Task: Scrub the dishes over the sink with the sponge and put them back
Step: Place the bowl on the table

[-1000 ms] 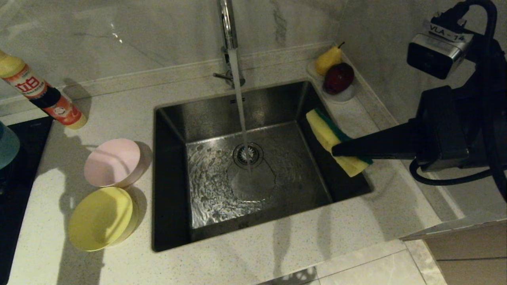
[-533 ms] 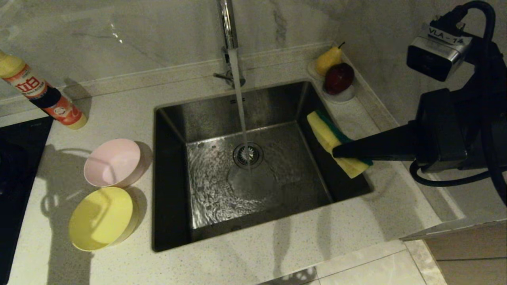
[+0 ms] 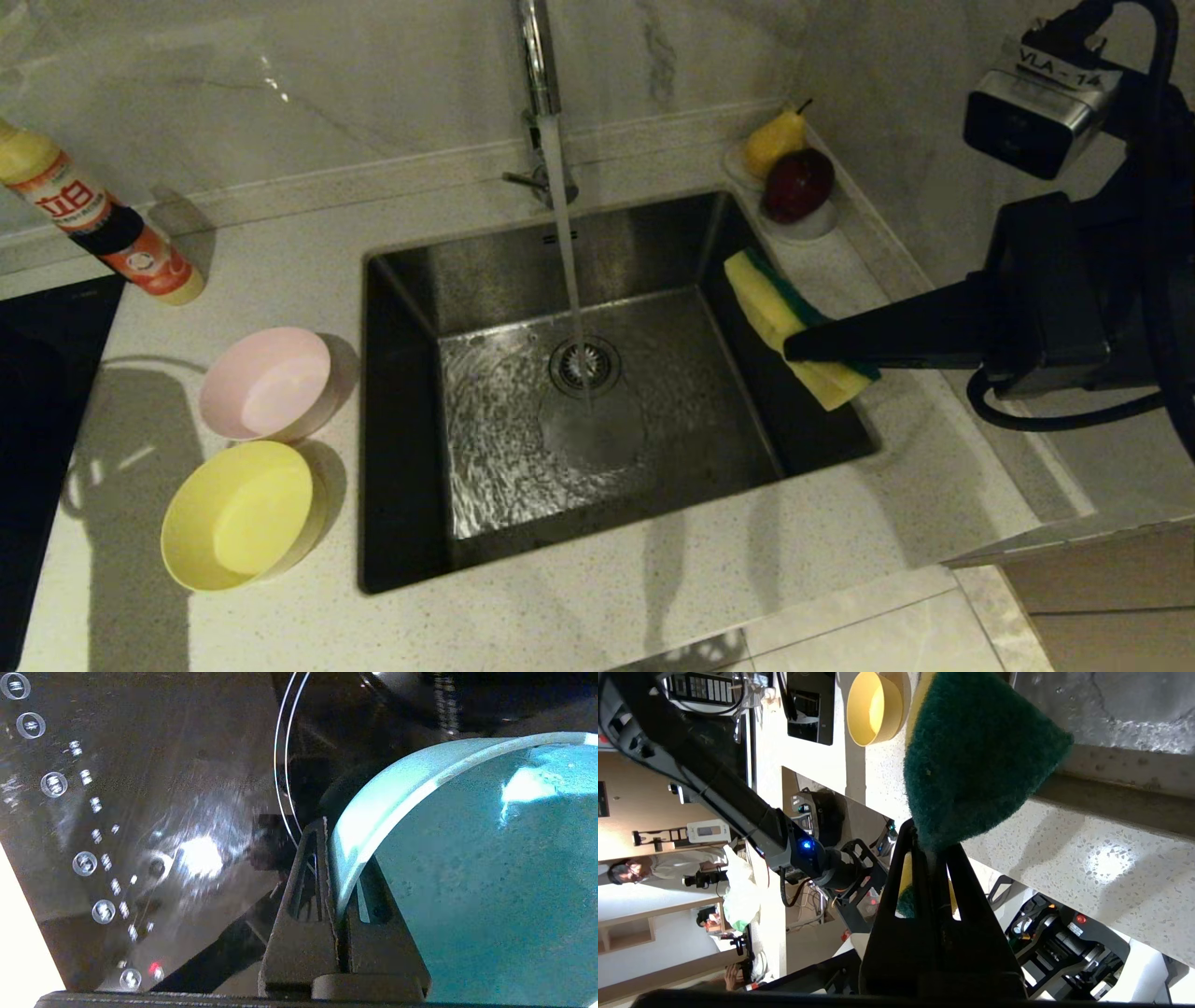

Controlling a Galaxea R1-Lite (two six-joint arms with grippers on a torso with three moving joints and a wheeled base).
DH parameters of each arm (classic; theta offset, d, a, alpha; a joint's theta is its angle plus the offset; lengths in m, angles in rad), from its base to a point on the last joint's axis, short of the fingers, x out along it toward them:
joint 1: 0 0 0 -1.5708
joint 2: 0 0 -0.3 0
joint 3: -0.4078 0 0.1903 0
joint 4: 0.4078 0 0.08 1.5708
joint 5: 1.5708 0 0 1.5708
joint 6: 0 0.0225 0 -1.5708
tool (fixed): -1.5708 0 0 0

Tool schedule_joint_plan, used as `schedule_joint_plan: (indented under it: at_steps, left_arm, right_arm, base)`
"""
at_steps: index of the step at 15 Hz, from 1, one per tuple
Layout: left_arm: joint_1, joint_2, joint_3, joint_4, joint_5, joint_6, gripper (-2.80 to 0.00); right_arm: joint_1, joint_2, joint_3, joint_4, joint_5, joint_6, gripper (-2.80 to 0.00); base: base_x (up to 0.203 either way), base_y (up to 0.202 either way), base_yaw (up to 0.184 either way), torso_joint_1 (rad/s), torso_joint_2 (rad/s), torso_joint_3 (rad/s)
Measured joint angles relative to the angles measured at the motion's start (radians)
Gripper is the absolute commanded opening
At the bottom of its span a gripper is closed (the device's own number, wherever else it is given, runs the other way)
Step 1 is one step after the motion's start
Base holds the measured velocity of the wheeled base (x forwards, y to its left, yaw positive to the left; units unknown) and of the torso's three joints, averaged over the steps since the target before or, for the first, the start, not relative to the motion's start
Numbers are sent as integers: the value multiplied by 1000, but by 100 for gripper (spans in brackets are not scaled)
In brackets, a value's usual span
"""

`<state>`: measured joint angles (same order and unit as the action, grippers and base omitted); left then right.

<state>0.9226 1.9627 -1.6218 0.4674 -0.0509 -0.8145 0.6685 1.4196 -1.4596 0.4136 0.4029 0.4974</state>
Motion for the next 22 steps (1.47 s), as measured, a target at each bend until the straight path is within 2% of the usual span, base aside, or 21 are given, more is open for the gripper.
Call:
schedule_joint_plan:
  at_steps: [4, 8, 13, 14, 22]
  left_arm:
    - [3, 62, -36, 3, -6, 0, -280]
    - [2, 93, -95, 23, -112, -13, -280]
    - [1, 112, -207, 104, -131, -30, -280]
    - [1, 115, -218, 112, -131, -33, 0]
    - [0, 113, -249, 148, -148, -36, 0]
  right_arm:
    - [0, -3, 2, 1, 0, 0, -280]
    - [0, -3, 5, 0, 0, 0, -280]
    - [1, 0, 5, 0, -1, 0, -280]
    - [2, 0, 5, 0, 0, 0, -280]
    - [7, 0, 5, 1, 0, -1, -280]
  base:
    - [0, 0, 0, 0, 0, 0]
    - [0, 0, 0, 0, 0, 0]
    - [0, 0, 0, 0, 0, 0]
    - [0, 0, 0, 0, 0, 0]
    - [0, 0, 0, 0, 0, 0]
